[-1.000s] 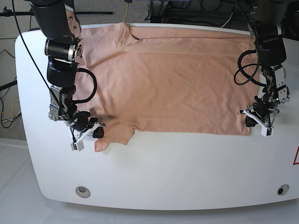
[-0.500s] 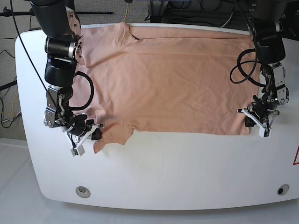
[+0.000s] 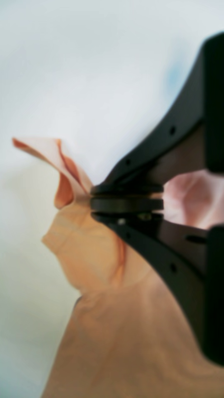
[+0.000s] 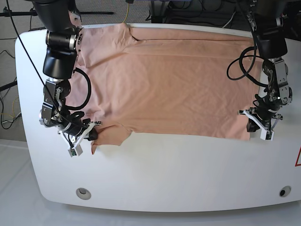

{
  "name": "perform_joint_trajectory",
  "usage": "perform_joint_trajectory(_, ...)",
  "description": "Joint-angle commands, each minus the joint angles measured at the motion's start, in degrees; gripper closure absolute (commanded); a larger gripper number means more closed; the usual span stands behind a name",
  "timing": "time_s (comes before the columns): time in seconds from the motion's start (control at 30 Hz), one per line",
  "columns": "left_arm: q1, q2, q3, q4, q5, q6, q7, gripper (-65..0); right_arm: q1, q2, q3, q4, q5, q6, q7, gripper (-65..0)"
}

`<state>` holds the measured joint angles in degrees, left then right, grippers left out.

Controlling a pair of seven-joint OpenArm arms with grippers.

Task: Fold the T-shirt properly
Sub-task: 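Lift the hem with both grippers and fold it toward the collar band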

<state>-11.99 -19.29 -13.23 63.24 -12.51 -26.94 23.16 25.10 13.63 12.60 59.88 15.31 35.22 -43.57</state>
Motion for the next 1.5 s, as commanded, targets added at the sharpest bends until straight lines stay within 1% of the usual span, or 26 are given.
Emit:
perform_joint_trajectory(0.0,0.5,-1.0,-0.5,2.8,-1.3,-0.1,-0.7,0.0,-0.3,0.7,0.1,3.9,1.2,0.3,0.2,0.0)
perform_joint_trajectory(0.2,3.2,-1.5,-0.8,6.0,-2.7,0.0,-0.5,0.0,-3.4,0.3,0.0,10.1,1.3,0.4,-1.8,0.0)
perform_joint_trajectory(0.27,4.7,-2.0,-1.0,8.4,-3.3,-0.2,0.0,0.0,-5.5,0.0,0.0,15.2,1.0,0.4,-3.9,0.0)
perform_joint_trajectory(0.67,10.4,-2.6,-2.0,11.4,-8.7,-0.8,2.4,0.0,-11.1,-0.2,0.2,26.1,1.3,0.1,-9.0,0.0)
perform_joint_trajectory(1.0,12.7,-3.3,-1.8,12.6,-8.4,-1.0,1.7,0.0,-13.2,-0.1,1.2,30.6,1.2,-0.1,-10.8,0.0)
perform_joint_trajectory(1.33,15.4,-3.6,-1.6,17.1,-6.5,-0.6,1.5,0.0,-16.2,0.5,2.5,33.6,1.0,-0.2,-12.5,0.0)
perform_joint_trajectory(1.47,17.9,-3.9,-3.0,20.1,-6.0,-0.9,1.4,0.0,-18.7,1.2,1.9,35.5,0.9,-0.3,-13.8,0.0)
